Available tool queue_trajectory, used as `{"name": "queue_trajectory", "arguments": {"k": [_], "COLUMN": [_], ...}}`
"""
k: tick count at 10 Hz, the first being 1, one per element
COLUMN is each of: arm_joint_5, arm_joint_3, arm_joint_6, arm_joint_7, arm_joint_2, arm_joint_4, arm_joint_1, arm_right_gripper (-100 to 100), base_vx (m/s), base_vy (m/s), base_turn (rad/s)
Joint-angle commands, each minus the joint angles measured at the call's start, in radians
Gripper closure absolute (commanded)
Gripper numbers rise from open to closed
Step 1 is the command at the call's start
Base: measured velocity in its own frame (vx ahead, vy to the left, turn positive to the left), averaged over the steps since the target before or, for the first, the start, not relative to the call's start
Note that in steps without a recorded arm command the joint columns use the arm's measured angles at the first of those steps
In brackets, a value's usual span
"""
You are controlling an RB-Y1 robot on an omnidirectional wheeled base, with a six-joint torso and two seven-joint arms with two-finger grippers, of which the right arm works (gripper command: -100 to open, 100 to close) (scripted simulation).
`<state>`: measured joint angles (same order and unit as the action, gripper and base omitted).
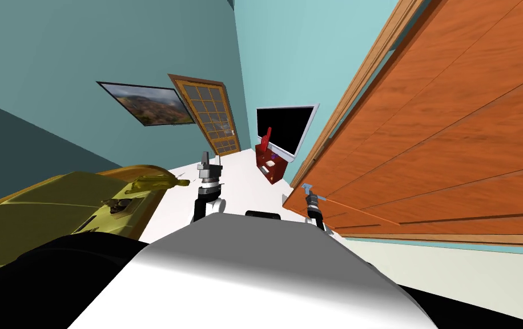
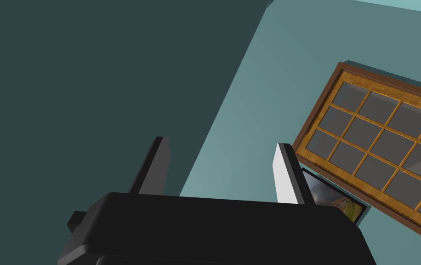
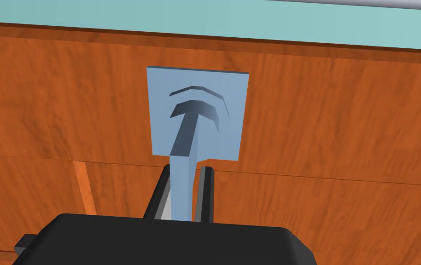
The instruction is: Pull the door open
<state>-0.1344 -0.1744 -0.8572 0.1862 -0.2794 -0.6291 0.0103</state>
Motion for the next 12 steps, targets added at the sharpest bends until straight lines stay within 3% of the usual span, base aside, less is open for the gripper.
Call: {"name": "queue_trajectory", "arguments": {"k": [1,2,12], "arm_joint_5": [0.007,0.004,0.056], "arm_joint_3": [0.011,0.007,0.095], "arm_joint_6": [-0.004,-0.001,-0.057], "arm_joint_7": [0.013,0.007,0.105], "arm_joint_2": [-0.006,-0.004,-0.056], "arm_joint_4": [-0.008,-0.007,-0.031], "arm_joint_1": [-0.009,-0.004,-0.062], "arm_right_gripper": [100,100,100], "base_vx": [-0.197,-0.091,-0.185], "base_vy": [0.005,0.005,-0.034], "base_turn": [0.066,0.016,0.08]}}
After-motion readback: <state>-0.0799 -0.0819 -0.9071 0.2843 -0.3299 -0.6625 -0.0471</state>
